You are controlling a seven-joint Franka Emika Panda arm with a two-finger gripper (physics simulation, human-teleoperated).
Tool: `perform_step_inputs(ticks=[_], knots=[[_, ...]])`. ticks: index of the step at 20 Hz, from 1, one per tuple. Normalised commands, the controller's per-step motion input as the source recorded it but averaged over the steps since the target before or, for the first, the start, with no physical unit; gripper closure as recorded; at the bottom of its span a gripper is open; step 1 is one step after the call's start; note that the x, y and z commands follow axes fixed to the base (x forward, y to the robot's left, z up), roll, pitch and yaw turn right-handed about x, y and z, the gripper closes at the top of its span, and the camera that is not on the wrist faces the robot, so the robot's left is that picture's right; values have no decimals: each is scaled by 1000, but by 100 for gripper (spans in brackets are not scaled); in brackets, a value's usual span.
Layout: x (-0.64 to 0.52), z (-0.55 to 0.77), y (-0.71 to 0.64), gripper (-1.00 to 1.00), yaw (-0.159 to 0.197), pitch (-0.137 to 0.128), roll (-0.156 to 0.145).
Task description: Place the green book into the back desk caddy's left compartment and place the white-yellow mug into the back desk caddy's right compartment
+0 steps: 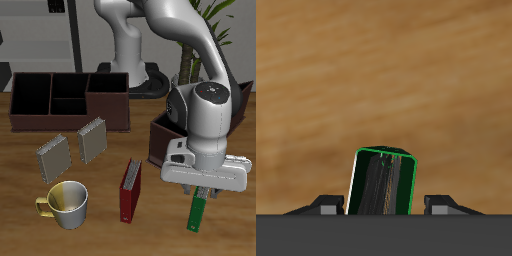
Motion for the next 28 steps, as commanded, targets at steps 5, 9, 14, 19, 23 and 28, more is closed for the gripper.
perform_step_inputs(ticks=[5, 9, 14, 19, 23, 28], knots=[[-44, 43, 10, 100, 31, 3, 18], [-272, 492, -68, 100, 63, -49, 37], [-363, 981, -293, 100, 9, -123, 12], [-603, 1335, -297, 100, 30, -144, 14], [-721, 1137, -132, 100, 51, -96, 54], [-702, 790, -113, 100, 12, -45, 39]])
